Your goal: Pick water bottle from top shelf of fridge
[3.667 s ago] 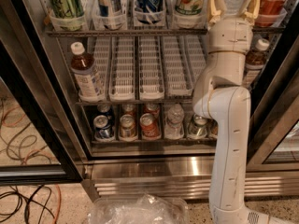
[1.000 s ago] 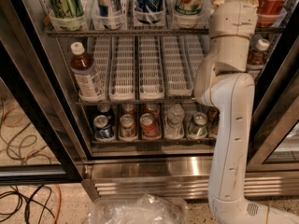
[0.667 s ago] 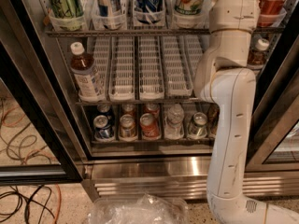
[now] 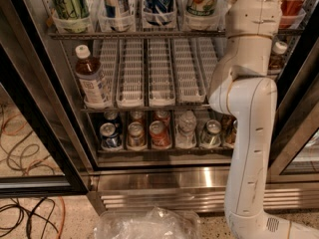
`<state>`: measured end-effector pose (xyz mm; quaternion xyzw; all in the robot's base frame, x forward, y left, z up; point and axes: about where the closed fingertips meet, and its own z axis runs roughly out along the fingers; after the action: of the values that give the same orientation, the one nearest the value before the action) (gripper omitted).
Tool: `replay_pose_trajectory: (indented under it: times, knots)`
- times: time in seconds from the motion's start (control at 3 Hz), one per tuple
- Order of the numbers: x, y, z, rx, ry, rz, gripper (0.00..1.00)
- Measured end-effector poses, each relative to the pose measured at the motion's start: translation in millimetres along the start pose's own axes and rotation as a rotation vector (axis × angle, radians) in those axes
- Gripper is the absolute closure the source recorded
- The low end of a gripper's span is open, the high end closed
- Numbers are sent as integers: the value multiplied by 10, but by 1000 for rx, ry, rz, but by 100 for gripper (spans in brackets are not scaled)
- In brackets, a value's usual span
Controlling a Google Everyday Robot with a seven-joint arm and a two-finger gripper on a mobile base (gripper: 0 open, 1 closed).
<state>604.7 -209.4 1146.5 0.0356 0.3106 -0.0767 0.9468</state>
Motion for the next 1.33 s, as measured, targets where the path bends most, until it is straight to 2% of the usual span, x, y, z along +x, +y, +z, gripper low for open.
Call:
replay_pose_trajectory:
  times: [0.67, 1.33]
  knots:
    - [-189, -107, -471, 20, 22, -12, 100]
    - [-373, -206, -1120, -34, 80, -17, 100]
